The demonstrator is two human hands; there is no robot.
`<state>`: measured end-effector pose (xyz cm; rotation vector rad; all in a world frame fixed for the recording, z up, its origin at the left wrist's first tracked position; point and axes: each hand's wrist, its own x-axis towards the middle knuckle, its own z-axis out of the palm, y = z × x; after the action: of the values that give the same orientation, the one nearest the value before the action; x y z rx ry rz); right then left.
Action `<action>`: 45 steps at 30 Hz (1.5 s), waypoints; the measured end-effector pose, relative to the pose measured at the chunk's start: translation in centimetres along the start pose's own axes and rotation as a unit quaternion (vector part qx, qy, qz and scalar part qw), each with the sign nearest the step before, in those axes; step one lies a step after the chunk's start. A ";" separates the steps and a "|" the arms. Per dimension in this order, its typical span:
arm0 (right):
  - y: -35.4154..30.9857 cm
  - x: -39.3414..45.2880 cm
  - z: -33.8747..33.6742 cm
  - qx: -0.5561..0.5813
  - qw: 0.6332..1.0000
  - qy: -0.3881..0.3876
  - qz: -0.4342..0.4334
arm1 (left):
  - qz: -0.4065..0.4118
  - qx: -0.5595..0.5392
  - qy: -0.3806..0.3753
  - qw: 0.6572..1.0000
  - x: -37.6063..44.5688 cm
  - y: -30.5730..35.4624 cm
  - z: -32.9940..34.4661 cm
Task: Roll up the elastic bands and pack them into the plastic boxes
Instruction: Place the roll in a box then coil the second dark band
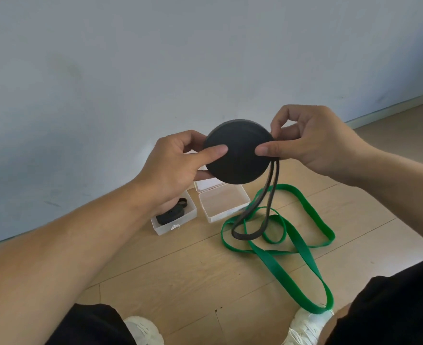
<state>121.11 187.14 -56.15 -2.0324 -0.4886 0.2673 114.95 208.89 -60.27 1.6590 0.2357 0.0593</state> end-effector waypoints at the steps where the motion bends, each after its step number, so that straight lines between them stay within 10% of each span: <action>1: 0.0 0.0 -0.1 0.023 1.000 0.002 0.000 | -0.007 -0.022 0.002 1.000 0.0 0.0 0.1; 12: 0.6 -0.2 0.7 0.091 0.995 0.032 0.012 | -0.082 -0.250 -0.051 0.963 0.7 -0.1 -0.2; 19: -0.8 -1.3 1.2 -0.309 0.946 -0.090 -0.052 | 0.068 0.225 -0.096 0.967 -0.1 -0.1 -0.5; 25: -0.9 -1.4 1.5 -0.304 0.948 -0.088 -0.036 | 0.120 0.272 -0.110 0.949 -0.4 -0.4 0.1; 34: -0.4 -1.0 1.5 -0.124 0.992 -0.035 -0.007 | 0.002 0.034 -0.083 0.996 -0.7 -0.7 0.9; 45: -0.3 -0.8 1.0 0.003 0.999 -0.007 0.039 | -0.084 -0.202 -0.034 0.975 -0.6 0.5 0.8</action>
<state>119.96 187.75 -56.38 -2.0480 -0.4183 0.3300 114.60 207.95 -59.81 1.2297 0.2905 -0.0724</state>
